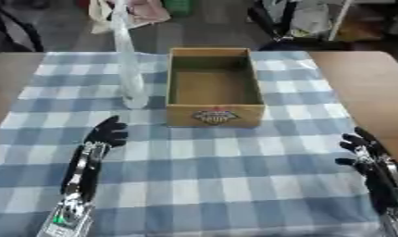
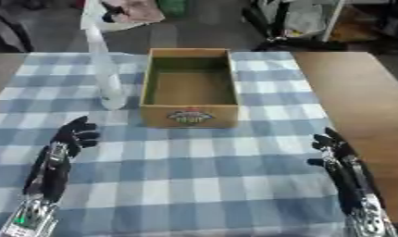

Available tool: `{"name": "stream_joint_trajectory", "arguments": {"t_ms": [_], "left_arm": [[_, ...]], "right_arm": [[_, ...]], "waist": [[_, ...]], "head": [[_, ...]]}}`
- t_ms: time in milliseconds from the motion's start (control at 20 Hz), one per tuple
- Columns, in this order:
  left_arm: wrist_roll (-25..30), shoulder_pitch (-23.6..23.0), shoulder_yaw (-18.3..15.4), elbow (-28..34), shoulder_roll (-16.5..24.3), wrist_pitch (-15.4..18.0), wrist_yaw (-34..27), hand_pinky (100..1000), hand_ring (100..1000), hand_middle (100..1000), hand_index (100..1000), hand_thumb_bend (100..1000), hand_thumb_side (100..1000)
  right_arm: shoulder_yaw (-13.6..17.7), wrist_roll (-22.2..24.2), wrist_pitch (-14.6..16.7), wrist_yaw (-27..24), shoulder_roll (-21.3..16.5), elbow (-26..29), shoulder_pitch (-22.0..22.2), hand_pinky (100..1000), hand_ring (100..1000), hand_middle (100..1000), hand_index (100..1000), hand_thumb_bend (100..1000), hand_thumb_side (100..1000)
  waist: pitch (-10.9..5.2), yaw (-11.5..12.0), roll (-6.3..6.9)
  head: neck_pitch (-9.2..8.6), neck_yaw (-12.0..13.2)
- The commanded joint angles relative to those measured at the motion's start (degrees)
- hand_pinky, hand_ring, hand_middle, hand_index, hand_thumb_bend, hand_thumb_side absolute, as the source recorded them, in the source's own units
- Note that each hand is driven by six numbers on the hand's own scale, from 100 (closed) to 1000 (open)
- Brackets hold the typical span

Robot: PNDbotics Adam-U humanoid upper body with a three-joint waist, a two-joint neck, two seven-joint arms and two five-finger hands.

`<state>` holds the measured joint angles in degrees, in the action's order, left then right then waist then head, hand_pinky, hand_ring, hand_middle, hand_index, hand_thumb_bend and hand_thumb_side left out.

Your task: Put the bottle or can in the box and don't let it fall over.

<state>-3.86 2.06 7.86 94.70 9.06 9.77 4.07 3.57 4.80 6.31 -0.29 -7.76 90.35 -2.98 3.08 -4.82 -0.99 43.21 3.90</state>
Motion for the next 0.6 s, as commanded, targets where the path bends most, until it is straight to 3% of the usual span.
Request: {"name": "stream_joint_trajectory", "arguments": {"t_ms": [50, 200, 600], "left_arm": [[-0.1, 0.6, -0.5, 1.1, 0.7, -0.1, -0.1, 757, 734, 729, 894, 447, 957], [-0.4, 2.0, -0.8, 1.5, 2.2, -0.3, -0.1, 756, 735, 730, 894, 450, 950], [-2.8, 12.3, -2.5, 2.1, 10.3, -3.7, 0.0, 755, 739, 735, 895, 462, 923]], "right_arm": [[0.4, 0.2, 0.2, 0.1, -0.7, 0.7, -0.4, 666, 865, 821, 961, 100, 662], [0.4, 0.3, 0.2, 0.0, -0.7, 0.7, -0.4, 666, 865, 821, 961, 100, 661], [0.3, 0.5, 0.3, 0.1, -0.8, 0.6, -0.2, 665, 865, 821, 961, 100, 662]], "waist": [[-0.85, 0.0, -0.01], [-0.97, 0.1, 0.00], [-1.12, -0.4, 0.04]], "head": [[-0.20, -0.1], [-0.43, -0.3], [-0.35, 0.1]]}}
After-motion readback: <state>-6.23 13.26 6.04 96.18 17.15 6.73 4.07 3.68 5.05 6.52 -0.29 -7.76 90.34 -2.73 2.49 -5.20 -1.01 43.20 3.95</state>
